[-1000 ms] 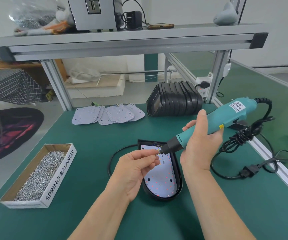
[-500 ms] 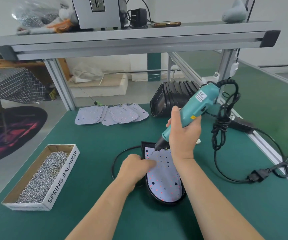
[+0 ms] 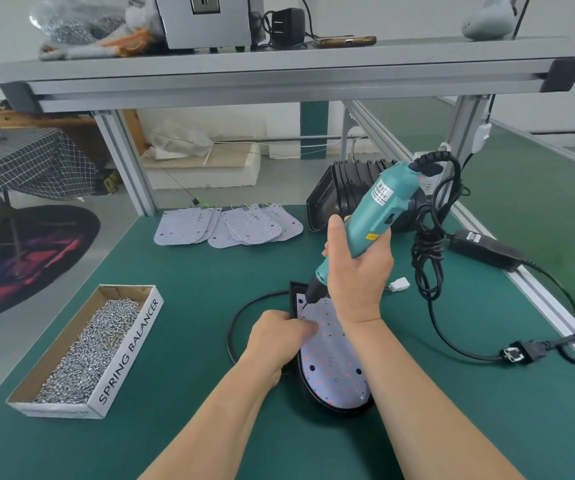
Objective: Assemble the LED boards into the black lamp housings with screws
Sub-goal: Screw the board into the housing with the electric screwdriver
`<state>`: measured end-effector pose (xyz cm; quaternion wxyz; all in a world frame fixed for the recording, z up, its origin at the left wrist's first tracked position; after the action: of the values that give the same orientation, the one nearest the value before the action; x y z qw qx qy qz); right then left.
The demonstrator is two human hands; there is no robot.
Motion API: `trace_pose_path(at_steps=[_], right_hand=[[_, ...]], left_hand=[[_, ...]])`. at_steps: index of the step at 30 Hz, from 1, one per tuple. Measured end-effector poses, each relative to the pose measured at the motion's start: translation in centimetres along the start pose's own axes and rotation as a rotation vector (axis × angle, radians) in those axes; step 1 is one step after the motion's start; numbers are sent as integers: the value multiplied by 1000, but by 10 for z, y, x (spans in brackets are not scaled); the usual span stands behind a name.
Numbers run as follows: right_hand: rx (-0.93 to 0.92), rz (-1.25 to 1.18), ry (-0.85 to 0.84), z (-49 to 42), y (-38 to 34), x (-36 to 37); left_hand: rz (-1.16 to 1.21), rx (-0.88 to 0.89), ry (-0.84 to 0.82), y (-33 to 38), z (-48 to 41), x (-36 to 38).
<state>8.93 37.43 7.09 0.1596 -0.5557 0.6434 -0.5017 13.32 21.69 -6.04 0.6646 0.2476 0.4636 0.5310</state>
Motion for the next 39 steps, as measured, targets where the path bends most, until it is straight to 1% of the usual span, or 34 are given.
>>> trace_pose_path(at_steps=[6, 11, 17, 21, 24, 27, 31, 34, 37, 39], right_hand=[[-14, 23, -43, 0, -1, 7], [14, 38, -99, 2, 5, 18], [47, 34, -94, 3, 7, 15], [19, -14, -142, 6, -12, 16], [-30, -70, -109, -9, -35, 8], [30, -45, -35, -32, -39, -18], [224, 83, 68, -47, -4, -82], [363, 309, 114, -51, 29, -132], [447, 589, 56, -49, 53, -161], [467, 699, 24, -48, 64, -169]], left_hand=[[13, -17, 3, -2, 1, 0], [46, -23, 61, -4, 1, -3], [47, -12, 43, 0, 6, -3], [29, -10, 19, 2, 8, -5], [26, -21, 20, 2, 7, -5], [43, -31, 18, 0, 7, -6], [88, -44, -5, -1, 7, -5], [132, -73, -2, -6, 1, -9], [140, -76, 9, -9, -3, -10], [137, -69, 16, -9, -5, -9]])
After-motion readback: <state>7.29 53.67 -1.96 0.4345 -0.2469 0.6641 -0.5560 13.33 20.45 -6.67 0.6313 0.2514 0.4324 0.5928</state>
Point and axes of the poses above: each hand's wrist, its own z-axis away from the middle knuckle, its own x-axis out of the palm, y = z × x, the point moved 9 cm from there along -z, towards the middle knuckle, and after that the axes turned 10 degrees about -z, right-handed, at the moved point
